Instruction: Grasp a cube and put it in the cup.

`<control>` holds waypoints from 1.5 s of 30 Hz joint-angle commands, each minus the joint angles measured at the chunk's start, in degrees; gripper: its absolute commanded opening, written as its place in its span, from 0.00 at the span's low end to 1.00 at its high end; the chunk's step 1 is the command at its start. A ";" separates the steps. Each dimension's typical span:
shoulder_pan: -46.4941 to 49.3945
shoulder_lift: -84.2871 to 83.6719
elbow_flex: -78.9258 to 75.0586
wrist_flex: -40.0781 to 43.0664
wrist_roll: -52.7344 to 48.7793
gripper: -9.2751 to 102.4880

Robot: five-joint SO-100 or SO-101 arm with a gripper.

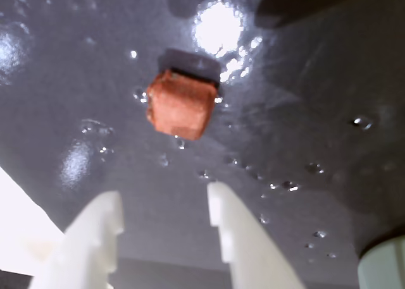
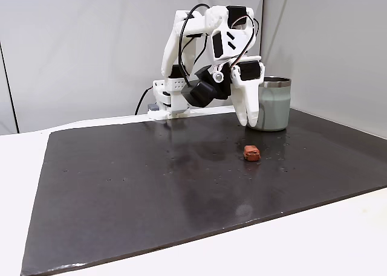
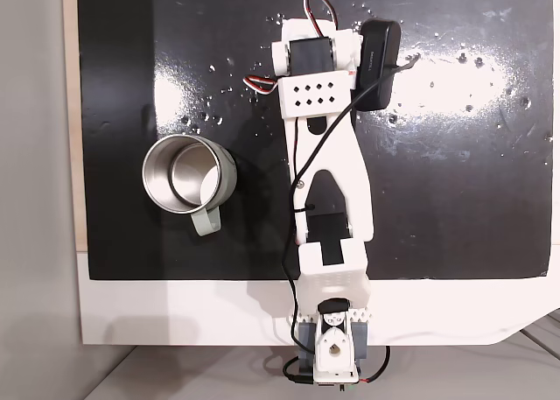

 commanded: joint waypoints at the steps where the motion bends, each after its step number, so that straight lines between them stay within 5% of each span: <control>1: 0.26 -0.18 -4.92 1.49 -0.53 0.26; 25: 0.09 -26.63 -41.22 19.34 -1.41 0.32; 45: 0.53 -32.26 -45.09 19.95 -1.41 0.32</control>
